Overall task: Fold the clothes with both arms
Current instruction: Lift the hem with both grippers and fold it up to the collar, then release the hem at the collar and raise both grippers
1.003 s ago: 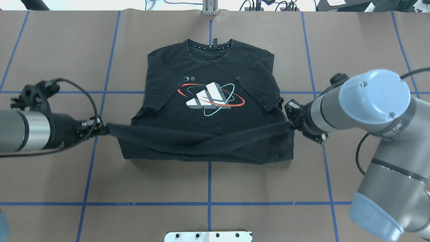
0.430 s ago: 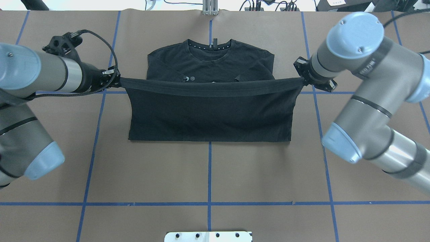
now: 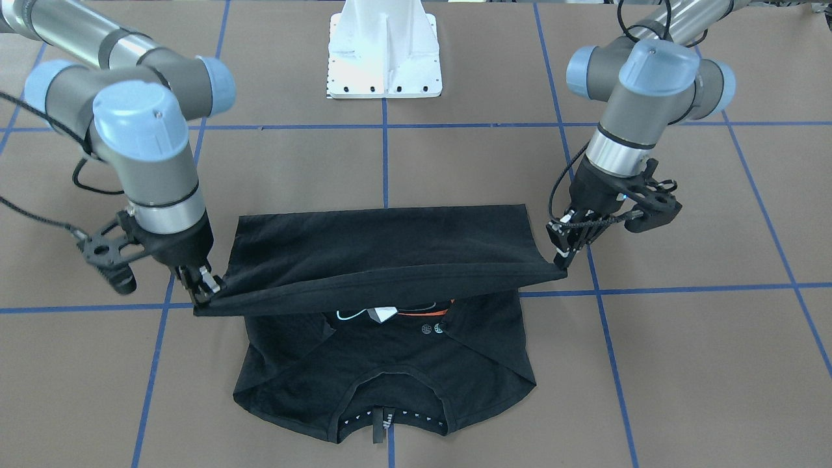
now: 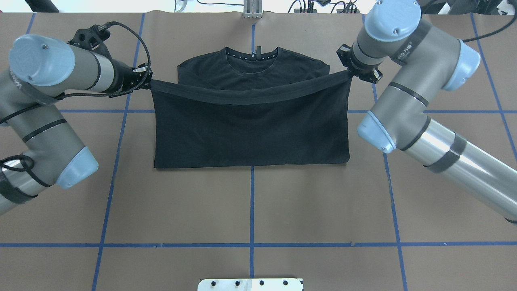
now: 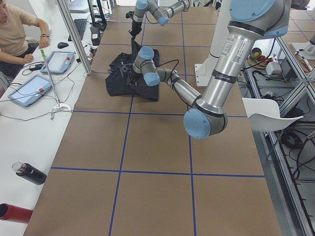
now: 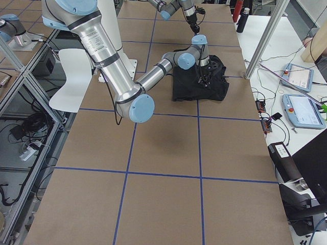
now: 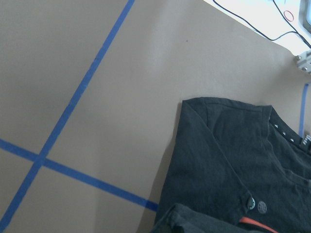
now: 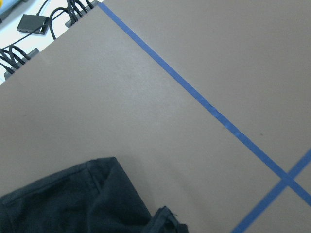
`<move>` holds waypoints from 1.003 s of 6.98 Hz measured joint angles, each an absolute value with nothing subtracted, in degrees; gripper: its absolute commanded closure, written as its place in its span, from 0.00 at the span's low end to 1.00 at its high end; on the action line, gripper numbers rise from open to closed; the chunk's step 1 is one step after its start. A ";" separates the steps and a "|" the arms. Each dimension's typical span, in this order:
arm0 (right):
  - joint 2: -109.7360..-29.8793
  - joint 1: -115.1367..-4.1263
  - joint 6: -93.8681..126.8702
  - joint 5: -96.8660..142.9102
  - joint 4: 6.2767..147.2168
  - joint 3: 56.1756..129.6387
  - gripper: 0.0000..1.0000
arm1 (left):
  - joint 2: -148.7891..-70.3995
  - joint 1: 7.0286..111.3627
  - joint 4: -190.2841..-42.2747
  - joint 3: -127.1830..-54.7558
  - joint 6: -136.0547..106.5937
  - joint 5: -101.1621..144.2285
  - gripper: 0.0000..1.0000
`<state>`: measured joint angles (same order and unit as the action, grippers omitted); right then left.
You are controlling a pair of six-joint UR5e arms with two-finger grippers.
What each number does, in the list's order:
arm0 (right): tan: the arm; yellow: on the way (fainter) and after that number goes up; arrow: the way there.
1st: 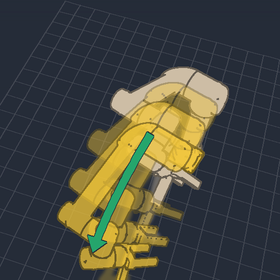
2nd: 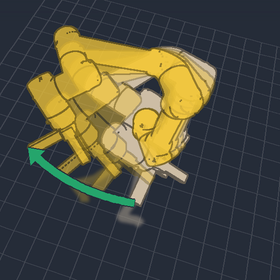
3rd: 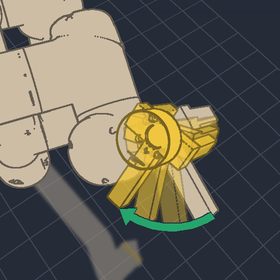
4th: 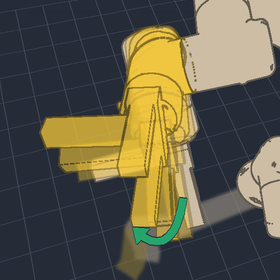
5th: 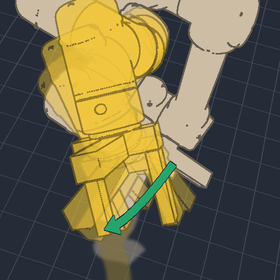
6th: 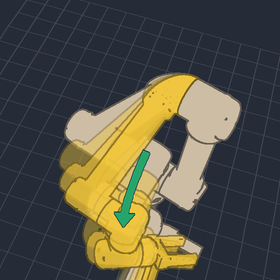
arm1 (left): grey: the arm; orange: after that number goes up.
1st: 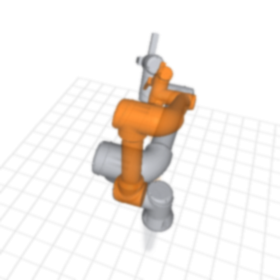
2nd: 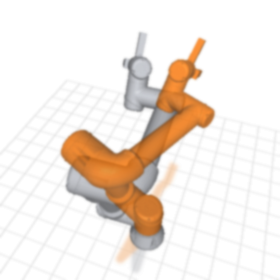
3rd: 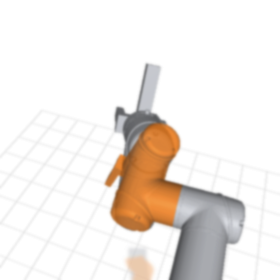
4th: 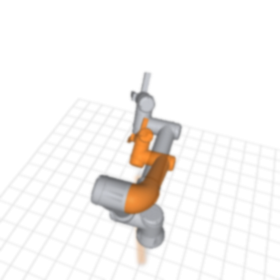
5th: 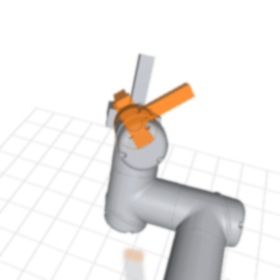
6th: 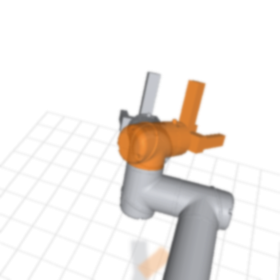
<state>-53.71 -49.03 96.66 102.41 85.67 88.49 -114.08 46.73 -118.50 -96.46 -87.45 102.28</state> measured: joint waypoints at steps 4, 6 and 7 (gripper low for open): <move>-47.97 -48.11 95.41 99.82 77.10 74.19 1.00 | -119.06 47.01 -130.66 -80.32 -87.54 98.16 1.00; -47.89 -47.54 95.23 97.67 75.60 71.43 1.00 | -119.96 46.94 -133.81 -76.00 -87.54 96.48 1.00; -47.91 -47.50 95.15 96.61 75.47 70.67 1.00 | -120.21 46.94 -135.33 -74.36 -87.54 95.97 1.00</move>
<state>-47.91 -47.50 95.15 96.61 75.47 70.67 -120.21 46.94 -135.33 -74.36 -87.54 95.97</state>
